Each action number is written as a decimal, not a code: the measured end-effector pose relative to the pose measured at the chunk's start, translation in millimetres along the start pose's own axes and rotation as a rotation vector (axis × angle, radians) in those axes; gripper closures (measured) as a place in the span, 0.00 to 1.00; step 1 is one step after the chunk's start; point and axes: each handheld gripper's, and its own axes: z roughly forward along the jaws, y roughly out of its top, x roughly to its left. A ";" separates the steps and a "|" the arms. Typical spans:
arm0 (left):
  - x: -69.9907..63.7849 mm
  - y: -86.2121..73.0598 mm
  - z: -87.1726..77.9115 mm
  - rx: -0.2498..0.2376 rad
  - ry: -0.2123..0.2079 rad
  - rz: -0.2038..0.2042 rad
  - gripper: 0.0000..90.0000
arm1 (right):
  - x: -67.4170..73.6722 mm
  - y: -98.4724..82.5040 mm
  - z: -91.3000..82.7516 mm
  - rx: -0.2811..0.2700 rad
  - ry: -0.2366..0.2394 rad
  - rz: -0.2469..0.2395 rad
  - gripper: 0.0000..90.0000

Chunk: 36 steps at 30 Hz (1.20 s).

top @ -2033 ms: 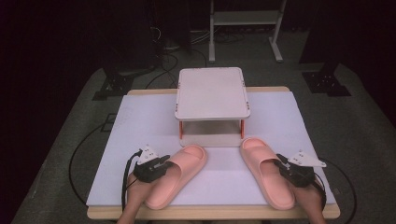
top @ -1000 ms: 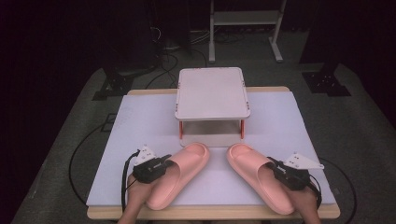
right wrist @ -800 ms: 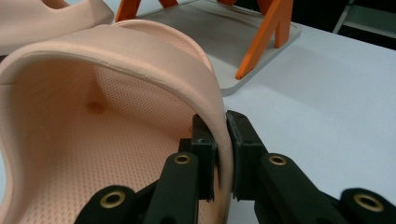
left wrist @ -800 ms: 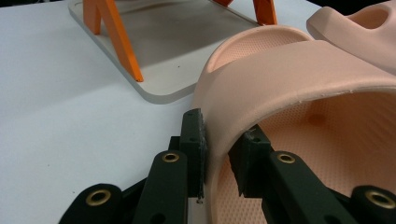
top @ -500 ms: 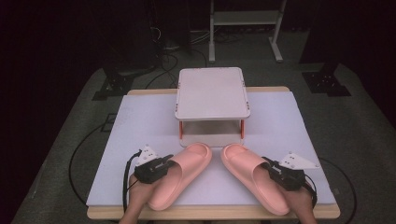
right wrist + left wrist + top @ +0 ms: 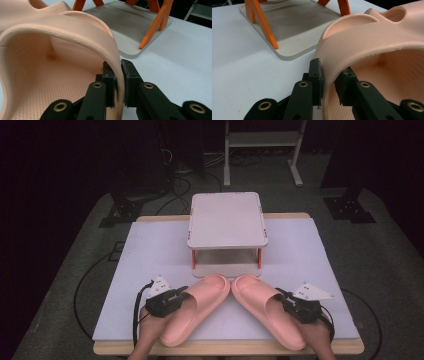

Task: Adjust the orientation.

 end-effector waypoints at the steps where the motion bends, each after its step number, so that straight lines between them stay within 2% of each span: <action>1: -0.2 1.1 -0.8 -0.001 -0.002 0.004 0.84 | 0.5 1.0 -0.3 -0.001 0.002 0.003 0.91; 7: -5.2 10.1 -6.0 -0.013 0.008 0.027 0.84 | 1.3 8.2 -5.0 -0.019 -0.002 0.001 0.91; 15: -12.4 33.4 -20.9 -0.032 0.015 0.072 0.84 | 1.2 24.4 -16.7 -0.052 -0.004 0.007 0.91; 19: -14.3 44.0 -26.6 -0.039 0.019 0.079 0.84 | 0.8 35.8 -22.8 -0.062 -0.010 0.000 0.91; 36: -10.8 89.1 -45.6 -0.079 0.029 0.126 0.84 | -3.0 79.1 -37.7 -0.103 -0.028 -0.011 0.91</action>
